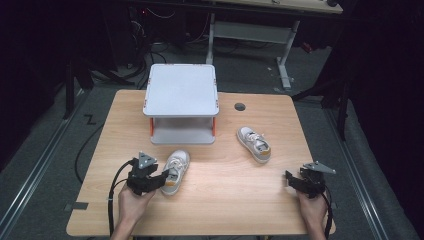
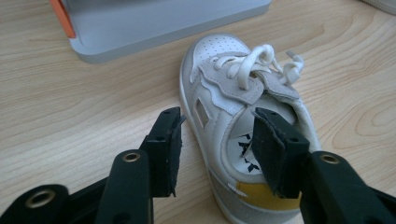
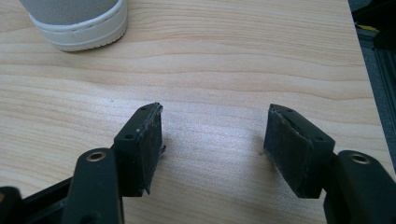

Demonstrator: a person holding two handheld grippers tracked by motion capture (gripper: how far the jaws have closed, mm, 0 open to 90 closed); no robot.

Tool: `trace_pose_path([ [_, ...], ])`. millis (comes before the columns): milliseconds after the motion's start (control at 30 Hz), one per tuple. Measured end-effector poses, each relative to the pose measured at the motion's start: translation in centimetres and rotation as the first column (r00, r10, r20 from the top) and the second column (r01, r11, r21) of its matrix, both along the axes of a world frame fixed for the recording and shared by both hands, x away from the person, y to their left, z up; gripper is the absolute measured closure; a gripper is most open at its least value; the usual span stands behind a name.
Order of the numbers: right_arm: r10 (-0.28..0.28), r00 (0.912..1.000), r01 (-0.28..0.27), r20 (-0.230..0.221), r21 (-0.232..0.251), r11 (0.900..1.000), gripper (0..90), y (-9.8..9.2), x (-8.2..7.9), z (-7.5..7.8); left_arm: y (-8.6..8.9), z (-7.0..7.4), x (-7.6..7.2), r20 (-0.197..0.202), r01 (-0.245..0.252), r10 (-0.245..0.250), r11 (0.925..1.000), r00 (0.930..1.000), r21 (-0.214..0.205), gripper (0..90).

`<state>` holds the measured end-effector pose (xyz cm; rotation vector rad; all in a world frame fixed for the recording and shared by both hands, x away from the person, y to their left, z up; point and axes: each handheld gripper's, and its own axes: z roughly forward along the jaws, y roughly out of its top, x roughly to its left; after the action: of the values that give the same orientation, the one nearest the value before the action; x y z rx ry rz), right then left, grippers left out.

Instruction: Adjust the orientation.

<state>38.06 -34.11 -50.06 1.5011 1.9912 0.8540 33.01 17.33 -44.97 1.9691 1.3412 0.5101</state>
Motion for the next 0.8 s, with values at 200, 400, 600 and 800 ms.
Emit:
trace_pose_path([
  [200,0.0,1.0,0.0,0.0,0.001,1.0,37.0,0.0,0.0,0.0,-0.3,-0.7,0.9,-0.03,0.012,-0.012,0.9998,0.9995,-0.015,58.7],
  [400,0.0,1.0,0.0,0.0,0.001,1.0,36.9,0.0,0.0,0.0,-0.4,-1.1,1.5,-0.052,0.03,-0.031,0.9994,0.9982,-0.017,63.1],
  [600,0.0,1.0,0.0,0.0,0.0,1.0,36.9,0.0,0.0,0.0,-0.1,-1.0,1.4,-0.048,0.016,-0.017,0.9997,0.9987,-0.016,70.7],
  [800,0.0,1.0,0.0,0.0,0.001,1.0,36.9,0.0,0.0,0.0,-0.3,-0.6,1.2,-0.024,-0.017,0.018,0.9995,0.9996,0.028,80.4],
])
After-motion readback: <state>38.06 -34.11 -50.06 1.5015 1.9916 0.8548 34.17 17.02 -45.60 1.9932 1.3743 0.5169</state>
